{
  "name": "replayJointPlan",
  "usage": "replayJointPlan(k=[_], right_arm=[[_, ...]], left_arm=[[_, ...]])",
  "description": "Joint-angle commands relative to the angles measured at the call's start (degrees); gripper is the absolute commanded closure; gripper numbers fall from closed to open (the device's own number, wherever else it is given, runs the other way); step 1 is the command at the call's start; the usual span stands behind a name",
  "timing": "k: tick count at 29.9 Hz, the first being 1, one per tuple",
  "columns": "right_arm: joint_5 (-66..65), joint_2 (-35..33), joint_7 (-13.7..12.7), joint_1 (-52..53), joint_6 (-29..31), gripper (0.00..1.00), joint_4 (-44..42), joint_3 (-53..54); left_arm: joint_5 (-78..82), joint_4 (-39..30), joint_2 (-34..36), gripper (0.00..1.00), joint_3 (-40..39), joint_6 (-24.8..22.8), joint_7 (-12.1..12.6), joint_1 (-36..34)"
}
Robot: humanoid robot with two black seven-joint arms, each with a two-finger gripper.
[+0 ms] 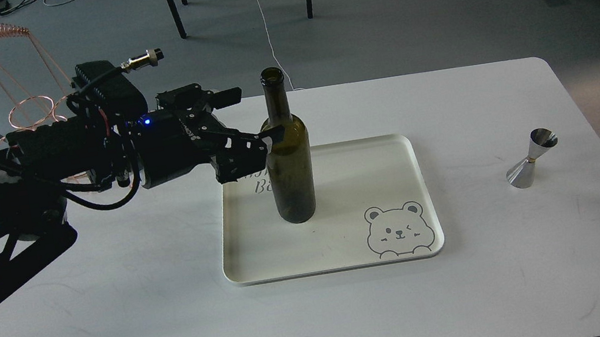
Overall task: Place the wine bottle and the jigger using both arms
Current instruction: 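Reach the left gripper to the green wine bottle neck and grasp it, then lift the bottle with the left gripper and carry it over the copper rack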
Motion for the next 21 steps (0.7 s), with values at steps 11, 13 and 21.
replayJointPlan(k=[11,13,21], right_arm=[[0.0,-0.1,0.0,0.0,0.1,0.03,0.0,0.4],[0.0,-0.2,0.0,0.0,0.1,0.03,0.0,0.5],[0.0,-0.5,0.0,-0.1,0.1,0.03,-0.1,0.5]], left_arm=[[1.4,5.4,-6.5,0.07,-0.6,0.2,2.7,0.0],[1.4,5.7,-6.7,0.10,-0.7,0.2,2.6,-0.1],[1.2,5.9,-6.6,0.49,-1.0,2.0,2.9,-0.2]])
